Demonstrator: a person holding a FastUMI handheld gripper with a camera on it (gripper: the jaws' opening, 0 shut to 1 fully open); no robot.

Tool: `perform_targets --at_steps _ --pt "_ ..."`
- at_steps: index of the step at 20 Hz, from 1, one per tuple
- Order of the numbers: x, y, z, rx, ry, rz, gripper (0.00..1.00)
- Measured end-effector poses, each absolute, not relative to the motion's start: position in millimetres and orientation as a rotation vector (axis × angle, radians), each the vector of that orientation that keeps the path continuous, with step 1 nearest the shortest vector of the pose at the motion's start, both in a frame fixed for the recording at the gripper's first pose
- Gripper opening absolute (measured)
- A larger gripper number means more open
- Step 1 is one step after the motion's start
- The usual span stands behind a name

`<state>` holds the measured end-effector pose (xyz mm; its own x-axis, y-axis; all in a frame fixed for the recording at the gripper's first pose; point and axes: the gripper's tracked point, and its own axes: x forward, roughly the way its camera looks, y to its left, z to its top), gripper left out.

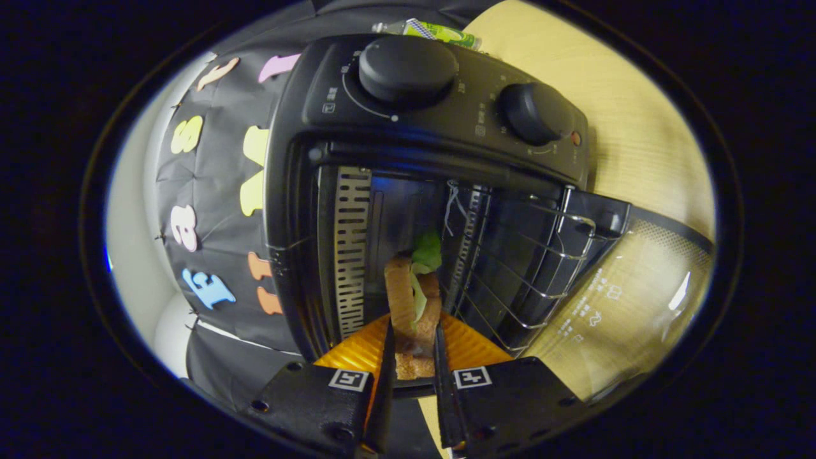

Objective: Open the toaster oven, put the food inside, and close the toaster oven door.

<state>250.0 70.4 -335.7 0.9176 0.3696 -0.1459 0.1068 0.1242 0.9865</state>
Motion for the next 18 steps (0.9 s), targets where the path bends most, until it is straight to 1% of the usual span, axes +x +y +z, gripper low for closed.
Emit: perform_targets --at_steps 4,7,8,14,16,18 --pt "248 73 -340 1.386 0.474 0.160 0.46" --pt "246 73 -336 1.330 0.508 0.141 0.69" --pt "246 74 -339 1.294 0.530 0.123 0.73" --pt "227 86 -345 1.110 0.716 0.038 0.83" --pt "222 87 -350 1.025 0.773 -0.001 0.89" --pt "213 88 -353 0.964 0.823 -0.031 0.91"
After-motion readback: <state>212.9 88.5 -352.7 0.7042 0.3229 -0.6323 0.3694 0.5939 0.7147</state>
